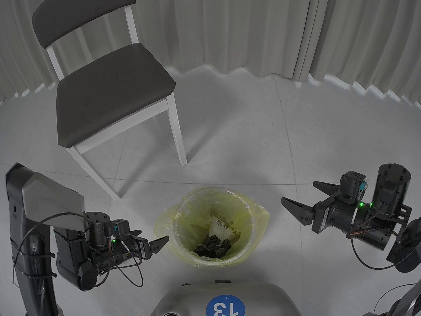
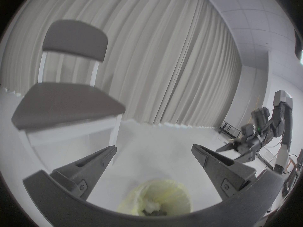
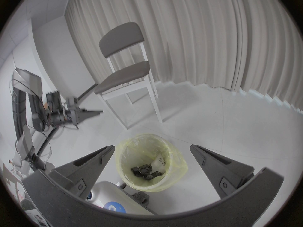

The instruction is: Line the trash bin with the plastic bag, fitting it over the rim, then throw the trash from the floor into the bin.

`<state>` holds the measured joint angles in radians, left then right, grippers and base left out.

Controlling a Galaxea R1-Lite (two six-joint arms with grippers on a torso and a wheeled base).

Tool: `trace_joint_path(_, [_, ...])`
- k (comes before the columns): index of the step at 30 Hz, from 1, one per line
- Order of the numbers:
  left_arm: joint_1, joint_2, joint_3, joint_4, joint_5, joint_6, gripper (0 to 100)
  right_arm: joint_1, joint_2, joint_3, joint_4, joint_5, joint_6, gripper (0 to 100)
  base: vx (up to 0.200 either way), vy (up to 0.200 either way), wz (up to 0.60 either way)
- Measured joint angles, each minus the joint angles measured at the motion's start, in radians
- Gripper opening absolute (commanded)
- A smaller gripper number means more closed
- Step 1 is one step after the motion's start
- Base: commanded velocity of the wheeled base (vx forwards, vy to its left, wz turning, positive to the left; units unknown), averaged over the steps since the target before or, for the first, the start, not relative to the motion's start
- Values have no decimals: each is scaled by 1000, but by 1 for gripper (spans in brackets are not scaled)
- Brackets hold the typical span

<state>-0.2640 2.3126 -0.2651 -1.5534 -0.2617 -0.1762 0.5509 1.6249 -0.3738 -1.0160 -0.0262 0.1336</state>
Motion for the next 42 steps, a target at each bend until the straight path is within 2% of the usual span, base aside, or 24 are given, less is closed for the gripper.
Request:
trace_joint_path(4, [17,117,-56,0,5,134,100,-44,2,7,-4,41,2,100,0,0,0])
trace_joint_path(7, [30,174,-103,0,13,162,100,-70,10,7,-6,59,3,100,-133,0,0])
trace_joint_path(11, [40,176,-119,0,26,160,100,-81,14,5,-6,62,3,100,-200,0,0])
trace_joint_path(14, [51,151,-117,0,28,152,100,-87,14,4,-6,70,3,100,-200,200,0])
trace_joint_path(24, [63,45,-87,0,35,118,100,-107,16,5,-6,100,3,100,0,0,0])
trace_joint_path(31, [64,94,-216,30,74,117,100,-133,19,2,-6,127,3,100,0,0,0])
trace_joint_path(42, [8,140,-447,244,86,100,100,-182,40,-4,-7,162,3,100,0,0,0])
